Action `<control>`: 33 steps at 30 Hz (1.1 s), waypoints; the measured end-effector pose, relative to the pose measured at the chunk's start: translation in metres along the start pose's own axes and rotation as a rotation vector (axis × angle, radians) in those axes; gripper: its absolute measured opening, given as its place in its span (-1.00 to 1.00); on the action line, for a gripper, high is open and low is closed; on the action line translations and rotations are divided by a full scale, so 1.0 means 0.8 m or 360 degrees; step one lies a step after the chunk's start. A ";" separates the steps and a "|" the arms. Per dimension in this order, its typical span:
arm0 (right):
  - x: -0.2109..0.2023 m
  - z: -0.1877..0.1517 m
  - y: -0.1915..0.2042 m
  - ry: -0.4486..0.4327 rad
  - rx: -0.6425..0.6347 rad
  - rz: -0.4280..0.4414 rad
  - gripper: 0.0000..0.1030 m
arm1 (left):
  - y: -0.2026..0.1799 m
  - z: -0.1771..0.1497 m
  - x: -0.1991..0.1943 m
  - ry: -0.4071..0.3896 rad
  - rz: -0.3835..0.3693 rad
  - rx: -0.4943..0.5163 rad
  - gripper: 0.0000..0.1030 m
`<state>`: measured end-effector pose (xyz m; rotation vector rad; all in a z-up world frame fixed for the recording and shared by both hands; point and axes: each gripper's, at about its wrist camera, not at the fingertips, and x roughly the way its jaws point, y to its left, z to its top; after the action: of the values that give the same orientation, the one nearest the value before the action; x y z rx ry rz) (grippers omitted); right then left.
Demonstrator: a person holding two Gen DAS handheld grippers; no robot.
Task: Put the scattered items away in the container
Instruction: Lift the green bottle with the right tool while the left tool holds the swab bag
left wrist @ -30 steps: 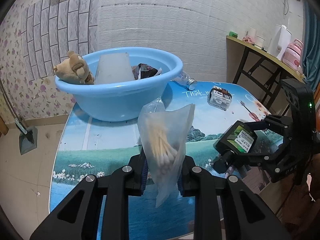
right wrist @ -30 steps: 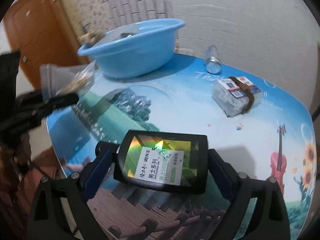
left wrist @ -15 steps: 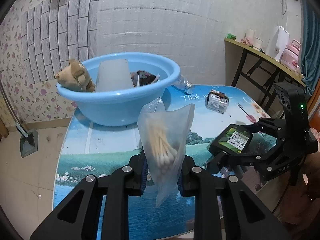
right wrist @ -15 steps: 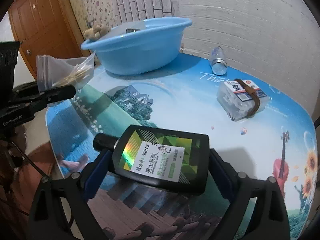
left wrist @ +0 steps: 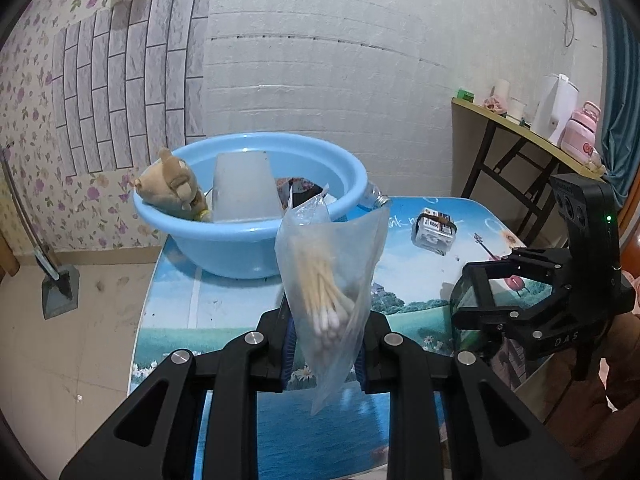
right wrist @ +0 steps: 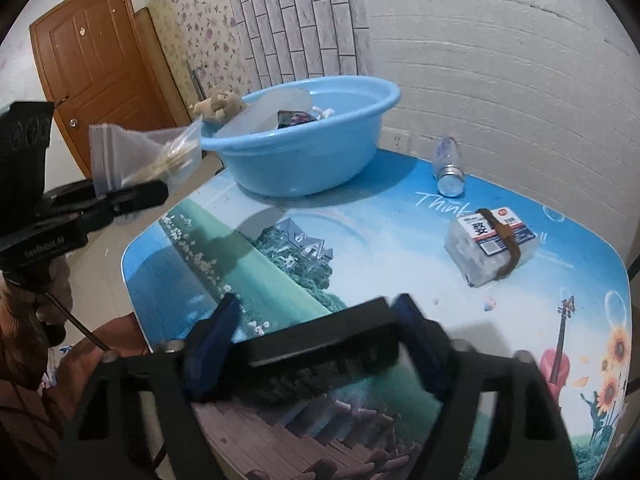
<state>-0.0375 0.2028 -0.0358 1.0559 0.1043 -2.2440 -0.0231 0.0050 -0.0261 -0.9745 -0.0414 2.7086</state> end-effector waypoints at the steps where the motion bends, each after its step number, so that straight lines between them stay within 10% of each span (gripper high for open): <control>1: 0.002 -0.001 0.000 0.0008 0.0000 0.0000 0.48 | 0.000 -0.001 0.002 0.0007 0.0000 -0.0001 -0.58; 17: 0.029 -0.023 -0.010 0.0167 0.0113 -0.0042 0.65 | 0.000 -0.007 0.009 0.0046 -0.0003 -0.0006 -0.58; 33: 0.007 -0.049 0.000 0.0211 0.0154 -0.0365 0.65 | -0.003 -0.015 0.009 0.0054 0.0000 -0.0009 -0.58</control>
<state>-0.0143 0.2126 -0.0665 1.3022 0.1827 -2.4006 -0.0201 0.0086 -0.0399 -1.0216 -0.0424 2.6924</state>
